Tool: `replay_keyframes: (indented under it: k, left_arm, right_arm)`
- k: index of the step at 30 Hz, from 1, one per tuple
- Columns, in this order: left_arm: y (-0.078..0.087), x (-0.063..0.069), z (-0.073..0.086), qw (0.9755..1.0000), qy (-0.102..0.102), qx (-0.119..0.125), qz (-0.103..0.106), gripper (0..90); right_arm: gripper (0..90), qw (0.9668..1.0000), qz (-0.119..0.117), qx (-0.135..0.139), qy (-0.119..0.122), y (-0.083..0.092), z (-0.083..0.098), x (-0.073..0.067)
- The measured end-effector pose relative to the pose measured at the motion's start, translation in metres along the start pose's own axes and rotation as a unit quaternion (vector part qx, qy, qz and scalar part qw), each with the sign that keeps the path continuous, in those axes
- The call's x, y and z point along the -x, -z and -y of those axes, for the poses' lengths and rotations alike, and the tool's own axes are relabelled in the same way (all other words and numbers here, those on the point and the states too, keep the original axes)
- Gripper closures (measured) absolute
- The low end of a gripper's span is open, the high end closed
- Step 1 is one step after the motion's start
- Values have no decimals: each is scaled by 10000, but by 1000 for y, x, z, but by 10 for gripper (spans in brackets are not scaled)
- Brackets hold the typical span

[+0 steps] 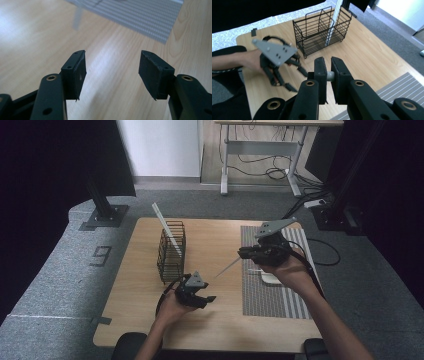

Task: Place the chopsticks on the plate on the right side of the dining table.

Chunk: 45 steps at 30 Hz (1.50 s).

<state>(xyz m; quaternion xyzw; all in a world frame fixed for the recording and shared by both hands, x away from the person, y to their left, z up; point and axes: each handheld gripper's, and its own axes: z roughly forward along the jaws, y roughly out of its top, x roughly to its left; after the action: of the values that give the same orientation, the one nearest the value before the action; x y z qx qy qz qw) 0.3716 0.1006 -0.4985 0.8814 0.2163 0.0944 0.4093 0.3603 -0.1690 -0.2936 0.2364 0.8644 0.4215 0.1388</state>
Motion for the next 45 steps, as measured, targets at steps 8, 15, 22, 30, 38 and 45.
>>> replay_keyframes:
  k: [8,15,22,30,38,45]
  left_arm:
    - [-6,-5,-22,9982,10,543,253,437]
    - [-12,0,-34,9957,-228,739,520,611]
    - [-16,3,-32,9954,-290,632,654,775]
    - [-17,10,-30,9935,-661,582,719,838]
    - [-20,14,-29,9937,-656,322,848,857]
    - [-15,13,-22,9942,-570,265,871,857]
  right_arm:
    - [821,9997,-193,-69,-120,0,10,1]
    - [822,9991,-366,-125,-161,-7,13,0]
    - [822,9986,-474,-128,-203,-10,13,0]
    - [792,9989,-376,-137,-251,-12,15,3]
    - [570,9979,533,-341,132,-28,22,-7]
    - [372,9946,1034,-115,33,-42,31,-10]
